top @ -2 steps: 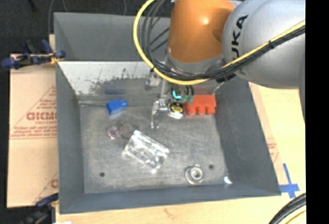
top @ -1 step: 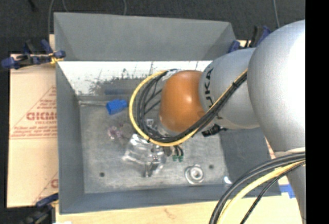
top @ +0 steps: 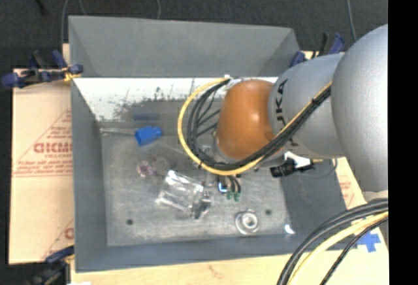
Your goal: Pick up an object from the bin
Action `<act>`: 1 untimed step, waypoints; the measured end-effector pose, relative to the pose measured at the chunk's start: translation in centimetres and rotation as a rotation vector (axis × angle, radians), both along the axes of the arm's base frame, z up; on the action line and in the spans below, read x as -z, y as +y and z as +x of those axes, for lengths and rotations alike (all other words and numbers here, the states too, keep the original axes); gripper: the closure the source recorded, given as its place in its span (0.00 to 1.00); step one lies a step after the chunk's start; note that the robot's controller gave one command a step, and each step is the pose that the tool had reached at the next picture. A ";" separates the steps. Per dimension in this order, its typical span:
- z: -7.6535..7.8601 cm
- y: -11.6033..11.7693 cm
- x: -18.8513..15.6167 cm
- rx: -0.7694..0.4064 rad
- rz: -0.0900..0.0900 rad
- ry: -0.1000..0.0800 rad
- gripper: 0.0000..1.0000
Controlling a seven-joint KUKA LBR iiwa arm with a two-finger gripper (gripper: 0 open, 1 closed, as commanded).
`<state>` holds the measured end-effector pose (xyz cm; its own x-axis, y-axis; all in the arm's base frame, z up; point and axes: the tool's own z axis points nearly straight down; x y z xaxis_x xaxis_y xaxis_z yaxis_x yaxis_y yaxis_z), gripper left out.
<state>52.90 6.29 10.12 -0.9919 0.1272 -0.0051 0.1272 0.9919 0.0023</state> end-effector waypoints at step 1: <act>-0.4 0.3 -0.3 0.119 0.001 0.003 0.00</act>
Offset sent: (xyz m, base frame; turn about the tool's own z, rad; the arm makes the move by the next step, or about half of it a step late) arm -0.0050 0.0029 0.0032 0.1223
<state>52.48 6.57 10.46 -0.9696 0.2446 -0.0016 0.2446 0.9696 0.0028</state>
